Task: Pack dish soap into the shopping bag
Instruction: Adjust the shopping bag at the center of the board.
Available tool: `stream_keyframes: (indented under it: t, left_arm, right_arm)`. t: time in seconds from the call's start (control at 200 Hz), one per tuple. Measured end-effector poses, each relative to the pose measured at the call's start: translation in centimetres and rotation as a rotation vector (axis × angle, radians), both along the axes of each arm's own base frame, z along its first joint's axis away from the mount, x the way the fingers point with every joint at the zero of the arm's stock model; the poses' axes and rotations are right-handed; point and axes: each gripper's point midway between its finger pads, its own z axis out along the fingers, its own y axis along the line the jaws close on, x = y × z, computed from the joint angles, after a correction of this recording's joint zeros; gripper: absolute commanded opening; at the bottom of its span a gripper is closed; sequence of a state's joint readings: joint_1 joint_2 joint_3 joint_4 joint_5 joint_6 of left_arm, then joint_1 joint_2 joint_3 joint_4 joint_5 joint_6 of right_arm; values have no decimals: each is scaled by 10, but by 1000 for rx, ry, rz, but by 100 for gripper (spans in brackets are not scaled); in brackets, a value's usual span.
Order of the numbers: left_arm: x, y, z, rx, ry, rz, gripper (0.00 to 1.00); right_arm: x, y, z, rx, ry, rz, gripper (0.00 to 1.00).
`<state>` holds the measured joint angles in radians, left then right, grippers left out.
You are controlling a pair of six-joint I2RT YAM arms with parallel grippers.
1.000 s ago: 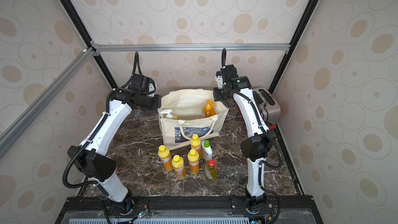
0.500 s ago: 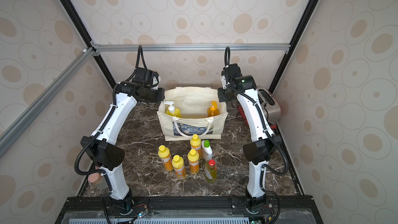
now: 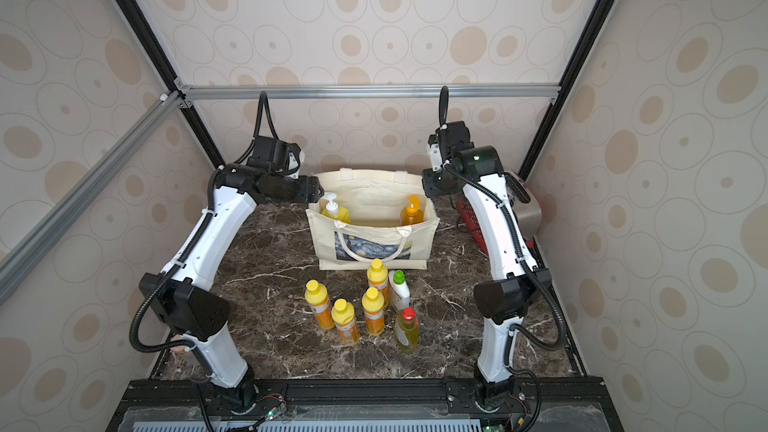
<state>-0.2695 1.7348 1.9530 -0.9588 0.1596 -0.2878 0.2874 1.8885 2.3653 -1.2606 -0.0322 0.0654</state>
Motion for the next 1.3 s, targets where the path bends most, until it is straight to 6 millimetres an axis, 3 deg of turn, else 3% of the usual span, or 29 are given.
stream_keyframes:
  t: [0.11,0.175,0.275,0.431,0.546,0.641,0.731,0.821,0.936,1.092,1.192,1.297]
  left_arm:
    - [-31,6,8,18,-22,8,92]
    - [-47,5,13,25,-42,-2,90]
    - [-62,-1,11,33,-63,-16,85]
    - [-67,-7,-24,66,-8,-31,82]
    - [-70,-6,-46,90,39,-30,83]
    - [-71,-4,-44,86,25,-19,86]
    - [-72,-3,-31,70,-17,-2,99]
    - [-72,-1,-18,53,-50,16,99]
    - [-67,-2,-7,33,-72,34,99]
    - [-59,-6,-14,24,-64,48,99]
    - [-54,-9,-23,30,-47,51,89]
    - [-54,-11,-36,41,-24,46,77]
  right_arm:
    - [-25,9,24,38,-43,48,43]
    - [-41,25,38,57,-75,99,43]
    - [-55,49,43,64,-83,165,43]
    - [-40,60,8,-7,-8,156,41]
    - [-33,68,-29,-60,79,156,29]
    - [-52,80,-60,-118,170,200,24]
    - [-73,88,-88,-146,240,236,21]
    - [-93,85,-109,-154,304,243,21]
    - [-96,83,-112,-142,312,227,23]
    - [-91,85,-107,-131,279,214,34]
    - [-85,82,-101,-145,247,196,38]
    - [-74,76,-80,-132,174,167,40]
